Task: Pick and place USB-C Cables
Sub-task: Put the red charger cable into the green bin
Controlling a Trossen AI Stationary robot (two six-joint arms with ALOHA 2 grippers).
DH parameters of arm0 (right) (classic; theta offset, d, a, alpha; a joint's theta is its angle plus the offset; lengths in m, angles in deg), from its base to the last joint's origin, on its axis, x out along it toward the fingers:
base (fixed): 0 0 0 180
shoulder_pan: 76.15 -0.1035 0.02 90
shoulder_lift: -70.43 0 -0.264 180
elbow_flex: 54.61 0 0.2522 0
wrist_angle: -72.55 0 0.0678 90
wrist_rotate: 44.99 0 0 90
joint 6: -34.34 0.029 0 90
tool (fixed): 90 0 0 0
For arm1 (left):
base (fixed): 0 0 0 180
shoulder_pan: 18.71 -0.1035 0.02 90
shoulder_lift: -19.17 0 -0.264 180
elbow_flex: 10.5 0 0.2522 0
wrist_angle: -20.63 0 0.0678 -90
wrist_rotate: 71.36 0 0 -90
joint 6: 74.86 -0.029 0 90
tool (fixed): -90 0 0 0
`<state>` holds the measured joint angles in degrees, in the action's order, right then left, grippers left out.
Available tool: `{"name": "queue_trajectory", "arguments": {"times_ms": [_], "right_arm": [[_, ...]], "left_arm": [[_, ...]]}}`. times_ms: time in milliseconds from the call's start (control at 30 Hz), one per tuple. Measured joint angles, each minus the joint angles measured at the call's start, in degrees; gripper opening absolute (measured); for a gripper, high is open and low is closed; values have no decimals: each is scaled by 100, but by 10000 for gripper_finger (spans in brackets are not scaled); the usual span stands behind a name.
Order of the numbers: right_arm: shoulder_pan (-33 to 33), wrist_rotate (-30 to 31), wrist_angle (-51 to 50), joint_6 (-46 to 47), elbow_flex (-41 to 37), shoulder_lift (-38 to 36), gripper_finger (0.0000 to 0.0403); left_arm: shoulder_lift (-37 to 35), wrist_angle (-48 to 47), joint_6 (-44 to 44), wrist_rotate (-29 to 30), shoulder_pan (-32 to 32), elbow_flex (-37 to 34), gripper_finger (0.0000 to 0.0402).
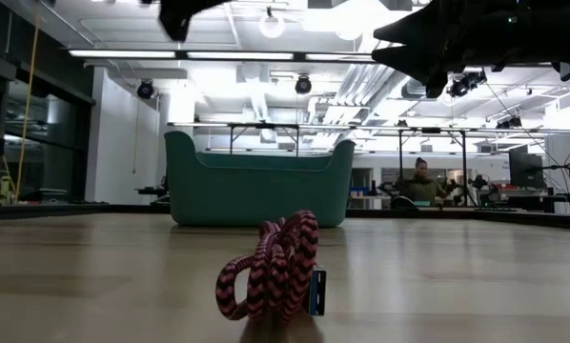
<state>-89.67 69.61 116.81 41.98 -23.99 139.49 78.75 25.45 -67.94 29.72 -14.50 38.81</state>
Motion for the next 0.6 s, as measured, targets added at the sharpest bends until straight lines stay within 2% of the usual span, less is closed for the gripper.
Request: {"name": "queue_trajectory", "arguments": {"times_ms": [100, 233, 600], "right_arm": [[0, -2, 2, 4, 0, 0, 179], [0, 0, -12, 39, 0, 0, 179], [7, 4, 4, -4, 0, 0, 179]], "left_arm": [[-144, 1185, 0, 269, 74, -941, 186], [-152, 2106, 81, 526, 39, -1645, 186], [-153, 2297, -4, 523, -22, -1748, 186]]}}
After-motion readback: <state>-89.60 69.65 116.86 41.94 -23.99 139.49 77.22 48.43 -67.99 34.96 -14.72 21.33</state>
